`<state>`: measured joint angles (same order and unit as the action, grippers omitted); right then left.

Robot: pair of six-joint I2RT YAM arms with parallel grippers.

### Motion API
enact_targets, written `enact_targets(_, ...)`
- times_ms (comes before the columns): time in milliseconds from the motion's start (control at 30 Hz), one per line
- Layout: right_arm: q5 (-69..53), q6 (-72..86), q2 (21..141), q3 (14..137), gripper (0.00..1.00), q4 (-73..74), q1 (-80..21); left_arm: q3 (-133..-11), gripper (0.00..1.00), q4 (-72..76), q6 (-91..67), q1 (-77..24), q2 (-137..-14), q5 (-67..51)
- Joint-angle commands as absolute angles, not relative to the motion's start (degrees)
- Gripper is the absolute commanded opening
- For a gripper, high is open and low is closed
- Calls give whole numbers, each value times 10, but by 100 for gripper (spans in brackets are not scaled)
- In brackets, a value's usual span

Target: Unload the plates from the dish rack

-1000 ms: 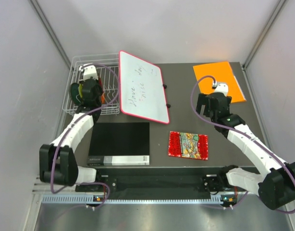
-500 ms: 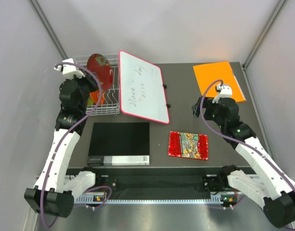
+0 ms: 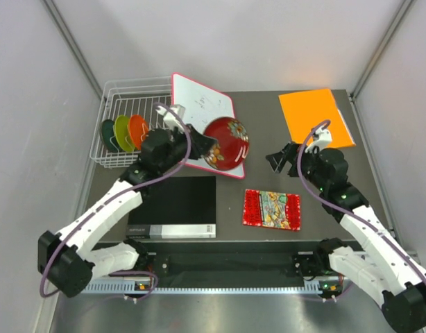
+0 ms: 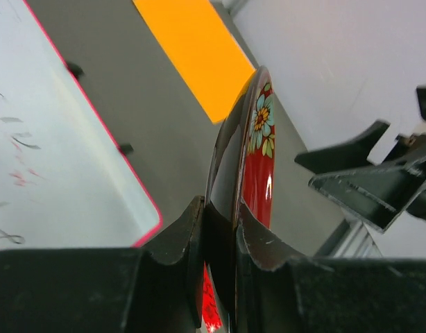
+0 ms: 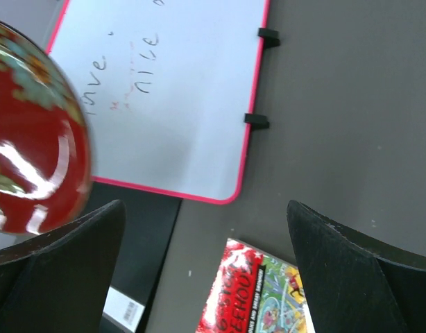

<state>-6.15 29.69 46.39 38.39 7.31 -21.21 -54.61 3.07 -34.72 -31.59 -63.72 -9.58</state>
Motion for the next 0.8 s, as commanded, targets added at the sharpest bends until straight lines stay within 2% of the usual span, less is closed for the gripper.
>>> enact_targets(0, -105, 334, 457, 371, 99, -1, -210, -540, 0, 167, -372, -360, -667, -72)
enact_targets(367, -163, 361, 499, 328, 98, -91, -209, -531, 0, 235, -401, -377, -723, -91)
enact_targets(600, -235, 395, 541, 294, 94, -230, -209, -505, 0, 336, -460, -377, -755, -148)
enact_targets(767, -241, 394, 552, 282, 91, -293, -209, -490, 0, 368, -494, -378, -777, -172)
